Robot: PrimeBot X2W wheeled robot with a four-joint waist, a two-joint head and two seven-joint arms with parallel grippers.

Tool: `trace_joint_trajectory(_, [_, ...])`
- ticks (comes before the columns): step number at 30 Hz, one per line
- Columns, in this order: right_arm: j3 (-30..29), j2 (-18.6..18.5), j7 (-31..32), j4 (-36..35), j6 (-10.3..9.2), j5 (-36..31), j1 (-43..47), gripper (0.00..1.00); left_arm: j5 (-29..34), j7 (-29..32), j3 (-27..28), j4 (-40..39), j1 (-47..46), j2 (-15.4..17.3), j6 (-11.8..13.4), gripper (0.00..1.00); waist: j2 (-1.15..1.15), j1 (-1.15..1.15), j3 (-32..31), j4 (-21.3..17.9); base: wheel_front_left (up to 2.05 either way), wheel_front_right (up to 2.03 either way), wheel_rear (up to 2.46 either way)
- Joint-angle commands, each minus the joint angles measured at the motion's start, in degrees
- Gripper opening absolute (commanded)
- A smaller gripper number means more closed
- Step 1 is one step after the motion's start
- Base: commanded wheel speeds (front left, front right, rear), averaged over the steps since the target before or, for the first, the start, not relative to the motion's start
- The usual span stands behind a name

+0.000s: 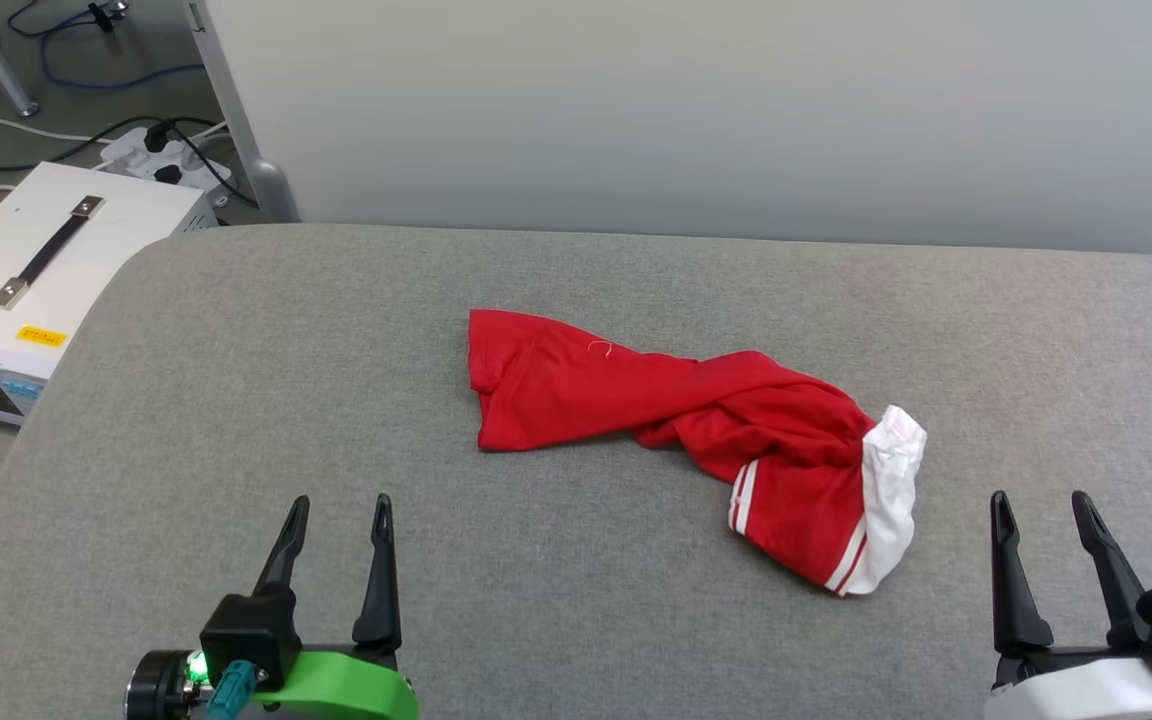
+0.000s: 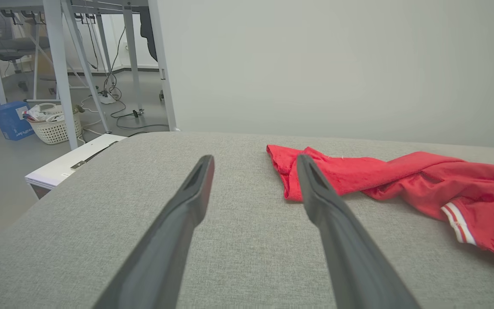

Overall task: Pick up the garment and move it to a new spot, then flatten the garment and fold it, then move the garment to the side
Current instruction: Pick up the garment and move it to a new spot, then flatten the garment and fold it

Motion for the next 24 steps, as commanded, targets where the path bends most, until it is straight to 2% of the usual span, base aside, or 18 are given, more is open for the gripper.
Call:
trace_joint_trajectory(1, [0.1, -0.1, -0.3, 0.4, -0.05, 0.1, 1.0, 1.0, 0.7, -0.3, 0.7, 0.3, 0.9, -0.6, -0.6, 1.0, 0.0, 0.0, -0.1, -0.1, 0.0, 0.0, 0.0])
trace_joint_trajectory(13, [0.0, -0.1, -0.3, 2.0, -0.05, 0.3, 1.5, 1.0, 3.8, -0.3, 4.4, 1.7, 1.2, -2.9, -3.4, 1.0, 0.0, 0.0, -0.1, 0.0, 0.0, 0.0, 0.0])
trace_joint_trajectory(19, [0.5, -0.2, -0.3, -0.5, -0.05, -1.4, -1.3, 1.0, 4.6, -0.3, 5.3, 1.6, 1.0, -3.4, -4.2, 1.0, 0.0, 0.0, 0.0, 0.2, 0.0, 0.0, 0.0])
trace_joint_trajectory(24, [2.5, -4.7, -0.3, -3.6, -0.05, -1.3, -10.5, 1.0, 5.0, -0.3, 5.5, 0.9, -0.5, -3.7, -4.3, 1.0, 0.0, 0.0, 1.8, 0.2, 0.0, 0.0, 0.0])
